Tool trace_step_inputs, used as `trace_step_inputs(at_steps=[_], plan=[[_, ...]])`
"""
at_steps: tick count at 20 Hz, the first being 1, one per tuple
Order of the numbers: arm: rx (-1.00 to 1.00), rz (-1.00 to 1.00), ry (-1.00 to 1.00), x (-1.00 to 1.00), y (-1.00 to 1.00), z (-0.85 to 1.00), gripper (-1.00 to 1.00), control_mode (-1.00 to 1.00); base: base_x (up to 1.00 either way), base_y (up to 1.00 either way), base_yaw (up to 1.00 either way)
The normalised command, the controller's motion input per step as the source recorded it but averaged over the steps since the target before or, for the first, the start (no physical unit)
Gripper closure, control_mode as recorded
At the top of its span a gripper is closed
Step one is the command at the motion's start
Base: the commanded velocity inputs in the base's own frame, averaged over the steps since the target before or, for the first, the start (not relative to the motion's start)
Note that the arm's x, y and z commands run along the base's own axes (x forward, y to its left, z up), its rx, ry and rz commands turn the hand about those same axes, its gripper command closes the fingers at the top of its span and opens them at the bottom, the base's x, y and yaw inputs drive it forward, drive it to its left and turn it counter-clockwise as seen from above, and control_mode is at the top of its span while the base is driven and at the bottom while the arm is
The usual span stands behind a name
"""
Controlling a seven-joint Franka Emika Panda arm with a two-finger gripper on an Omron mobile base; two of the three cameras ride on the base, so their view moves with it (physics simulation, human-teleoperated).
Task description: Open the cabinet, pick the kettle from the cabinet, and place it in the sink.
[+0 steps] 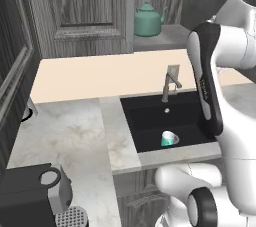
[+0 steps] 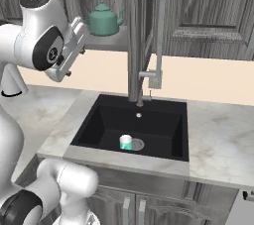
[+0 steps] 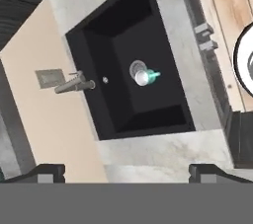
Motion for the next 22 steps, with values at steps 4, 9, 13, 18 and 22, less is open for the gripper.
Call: trace_step_inputs(at_steps=[4, 9, 13, 18, 22], plan=[[-0.19, 0.57, 0.14, -0.1, 0.41, 0.17, -1.0, -1.0, 0.0, 0.0, 0.0], [-0.22, 0.55, 0.01, -0.09, 0.37, 0.25, -1.0, -1.0, 0.0, 0.0, 0.0], [-0.27, 0.43, -0.15, -0.01, 0.41, 0.22, -1.0, -1.0, 0.0, 0.0, 0.0], [-0.29, 0.41, -0.39, -0.05, 0.28, 0.22, -1.0, -1.0, 0.0, 0.0, 0.0], [-0.29, 0.38, -0.39, -0.17, 0.16, 0.21, -1.0, -1.0, 0.0, 0.0, 0.0]])
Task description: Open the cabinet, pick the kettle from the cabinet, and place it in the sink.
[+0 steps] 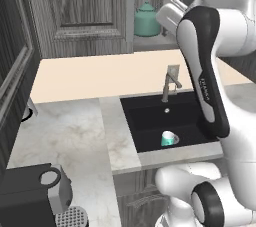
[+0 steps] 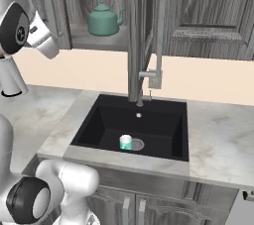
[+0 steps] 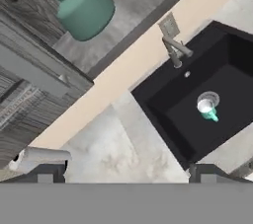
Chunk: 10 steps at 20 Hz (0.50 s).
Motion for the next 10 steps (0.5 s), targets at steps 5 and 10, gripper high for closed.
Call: trace_step_inputs(at_steps=[5, 10], plan=[[-0.32, 0.31, -0.38, -0.15, 0.14, 0.12, -1.0, -1.0, 0.0, 0.0, 0.0], [-0.15, 0.22, -0.25, 0.04, 0.17, 0.12, -1.0, -1.0, 0.0, 0.0, 0.0]])
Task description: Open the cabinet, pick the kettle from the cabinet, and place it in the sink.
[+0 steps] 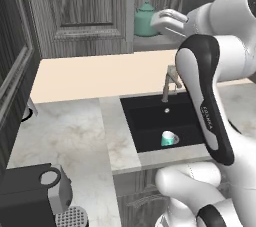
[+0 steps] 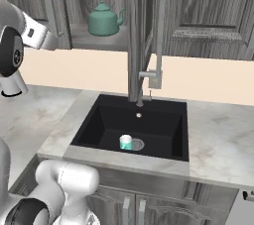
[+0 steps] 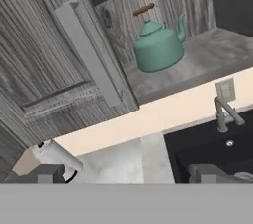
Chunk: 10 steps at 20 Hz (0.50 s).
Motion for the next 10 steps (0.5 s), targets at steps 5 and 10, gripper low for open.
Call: trace_step_inputs(at_steps=[5, 10], plan=[[-0.11, 0.13, 0.0, 0.28, 0.2, 0.14, -1.0, -1.0, 0.0, 0.0, 0.0], [-0.11, 0.13, 0.07, 0.34, 0.12, 0.18, -1.0, -1.0, 0.0, 0.0, 0.0]])
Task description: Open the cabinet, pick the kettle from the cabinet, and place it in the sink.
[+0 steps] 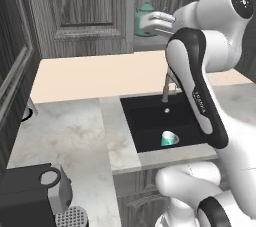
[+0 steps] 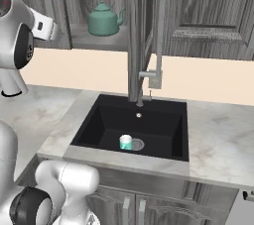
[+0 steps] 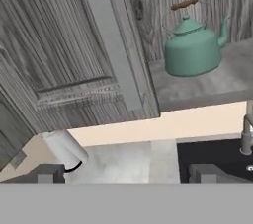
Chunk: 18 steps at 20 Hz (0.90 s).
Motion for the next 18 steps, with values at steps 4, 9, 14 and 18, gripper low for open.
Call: trace_step_inputs(at_steps=[4, 9, 14, 18], plan=[[-0.14, 0.08, 0.06, 0.35, 0.1, 0.17, -1.0, -1.0, 0.0, 0.0, 0.0], [-0.12, 0.04, 0.01, 0.19, 0.03, 0.0, -1.0, -1.0, 0.0, 0.0, 0.0], [-0.07, 0.0, 0.0, 0.33, 0.14, -0.04, -1.0, -1.0, 0.0, 0.0, 0.0], [-0.01, 0.0, 0.0, 0.43, 0.21, 0.0, -1.0, -1.0, 0.0, 0.0, 0.0]])
